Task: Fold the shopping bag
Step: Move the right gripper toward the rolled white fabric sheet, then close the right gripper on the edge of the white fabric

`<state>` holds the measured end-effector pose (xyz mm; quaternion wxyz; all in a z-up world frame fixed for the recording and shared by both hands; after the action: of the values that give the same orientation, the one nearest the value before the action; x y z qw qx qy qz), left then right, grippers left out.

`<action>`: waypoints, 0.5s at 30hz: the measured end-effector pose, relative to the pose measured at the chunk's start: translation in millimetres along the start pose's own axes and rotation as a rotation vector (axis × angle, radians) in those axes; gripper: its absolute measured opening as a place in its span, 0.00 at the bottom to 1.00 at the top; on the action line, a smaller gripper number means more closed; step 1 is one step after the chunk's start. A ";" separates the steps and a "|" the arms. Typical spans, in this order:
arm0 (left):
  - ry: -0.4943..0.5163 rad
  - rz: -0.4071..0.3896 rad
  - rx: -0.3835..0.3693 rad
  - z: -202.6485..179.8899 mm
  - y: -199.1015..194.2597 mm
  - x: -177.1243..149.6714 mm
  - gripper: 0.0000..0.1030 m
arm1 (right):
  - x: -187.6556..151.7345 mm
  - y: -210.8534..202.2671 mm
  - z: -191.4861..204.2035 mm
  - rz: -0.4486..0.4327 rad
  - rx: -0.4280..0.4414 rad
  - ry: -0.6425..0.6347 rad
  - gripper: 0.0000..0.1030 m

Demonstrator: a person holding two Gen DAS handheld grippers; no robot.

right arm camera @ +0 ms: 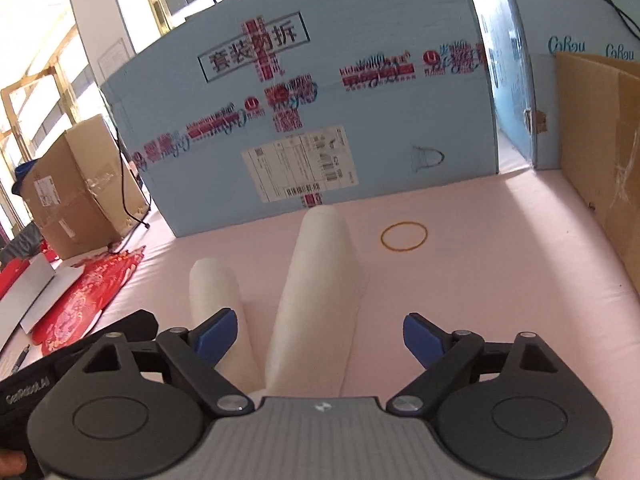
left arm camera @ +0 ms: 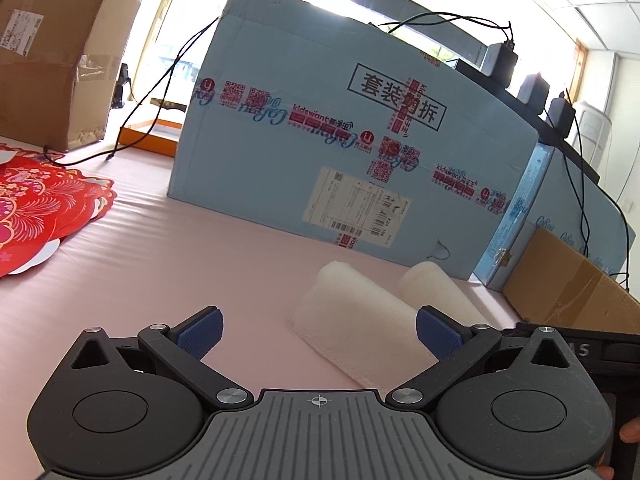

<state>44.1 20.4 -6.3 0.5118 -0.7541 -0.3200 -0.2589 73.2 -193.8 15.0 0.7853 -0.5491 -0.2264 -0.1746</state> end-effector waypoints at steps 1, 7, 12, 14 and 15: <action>-0.008 -0.002 -0.001 1.6 -0.8 0.4 1.00 | -1.4 7.0 0.6 0.027 -0.014 0.010 0.64; -0.022 -0.036 -0.036 3.4 -8.5 3.1 1.00 | -7.8 4.4 -3.2 0.024 0.036 0.068 0.16; -0.004 -0.064 -0.019 2.9 -12.2 4.2 1.00 | -12.0 -33.8 -13.9 -0.064 0.111 0.117 0.10; -0.009 -0.078 -0.025 3.6 -15.4 5.3 1.00 | -14.1 -55.8 -15.8 -0.112 0.137 0.103 0.10; -0.012 -0.080 -0.031 4.0 -16.4 5.5 1.00 | -14.0 -66.6 -16.1 -0.133 0.138 0.093 0.10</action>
<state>35.8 29.7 6.2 0.4874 -0.7501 -0.3488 -0.2796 29.3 -230.9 54.8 0.8177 -0.4686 -0.2371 -0.2357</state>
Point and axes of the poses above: each gripper's, at about its wrist camera, not at the fingertips, and y roughly the way its jaws point, z to its left, x to its top, the point moved 9 cm from there along y, roughly the way its jaws point, and after that the axes turned 15 degrees about z, right-handed, at the moved point
